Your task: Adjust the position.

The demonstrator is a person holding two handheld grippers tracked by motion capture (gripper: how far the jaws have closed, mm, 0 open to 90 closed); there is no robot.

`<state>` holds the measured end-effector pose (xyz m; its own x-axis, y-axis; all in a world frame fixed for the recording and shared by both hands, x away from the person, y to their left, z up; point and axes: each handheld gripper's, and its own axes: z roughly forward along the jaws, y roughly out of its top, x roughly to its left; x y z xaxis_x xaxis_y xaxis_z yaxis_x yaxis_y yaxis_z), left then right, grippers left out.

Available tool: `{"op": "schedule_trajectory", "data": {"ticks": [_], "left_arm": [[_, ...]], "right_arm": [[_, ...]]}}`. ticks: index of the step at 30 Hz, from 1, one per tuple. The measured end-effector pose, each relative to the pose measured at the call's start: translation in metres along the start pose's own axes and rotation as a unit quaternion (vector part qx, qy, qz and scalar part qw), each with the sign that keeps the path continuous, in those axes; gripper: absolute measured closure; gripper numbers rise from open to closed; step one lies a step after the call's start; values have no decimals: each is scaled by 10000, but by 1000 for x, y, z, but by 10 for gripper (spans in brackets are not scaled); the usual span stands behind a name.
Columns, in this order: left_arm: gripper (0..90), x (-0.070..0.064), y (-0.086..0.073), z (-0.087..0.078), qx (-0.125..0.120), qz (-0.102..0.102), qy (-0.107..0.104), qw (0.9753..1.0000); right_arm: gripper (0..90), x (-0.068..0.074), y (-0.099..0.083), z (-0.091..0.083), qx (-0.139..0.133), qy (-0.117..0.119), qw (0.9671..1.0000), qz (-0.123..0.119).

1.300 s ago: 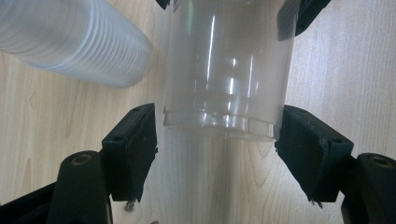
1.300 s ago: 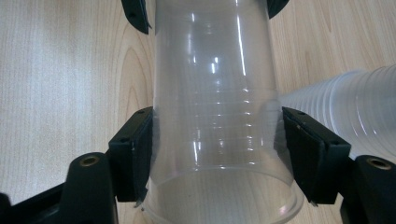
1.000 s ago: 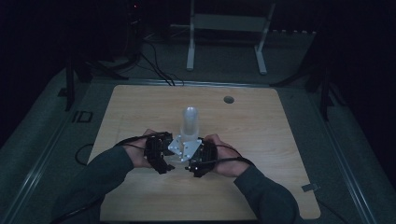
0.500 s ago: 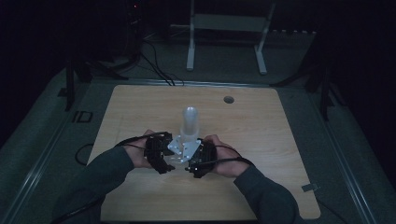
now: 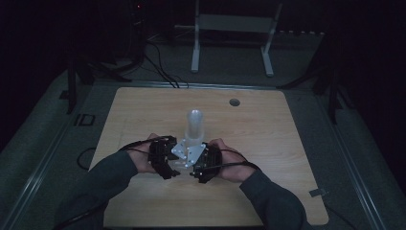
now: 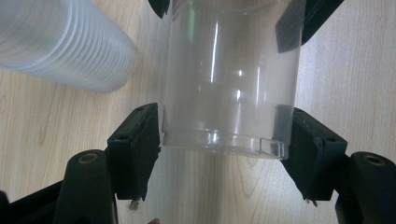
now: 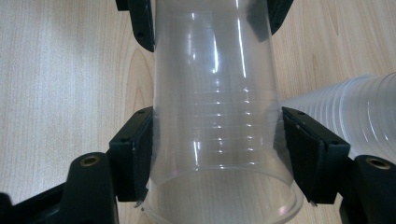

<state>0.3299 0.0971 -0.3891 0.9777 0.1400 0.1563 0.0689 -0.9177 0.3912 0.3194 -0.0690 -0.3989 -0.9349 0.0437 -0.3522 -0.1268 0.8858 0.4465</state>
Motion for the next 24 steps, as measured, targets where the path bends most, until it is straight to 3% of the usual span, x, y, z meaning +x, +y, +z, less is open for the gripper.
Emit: {"op": "schedule_trajectory", "data": {"ticks": [10, 24], "left_arm": [[402, 0, -1, 1, -12, 12, -123, 9999], [412, 3, -8, 3, -14, -56, -123, 9999]], "right_arm": [[312, 1, 0, 1, 6, 23, 10000, -16], [201, 0, -3, -5, -113, 162, 9998, 81]]}}
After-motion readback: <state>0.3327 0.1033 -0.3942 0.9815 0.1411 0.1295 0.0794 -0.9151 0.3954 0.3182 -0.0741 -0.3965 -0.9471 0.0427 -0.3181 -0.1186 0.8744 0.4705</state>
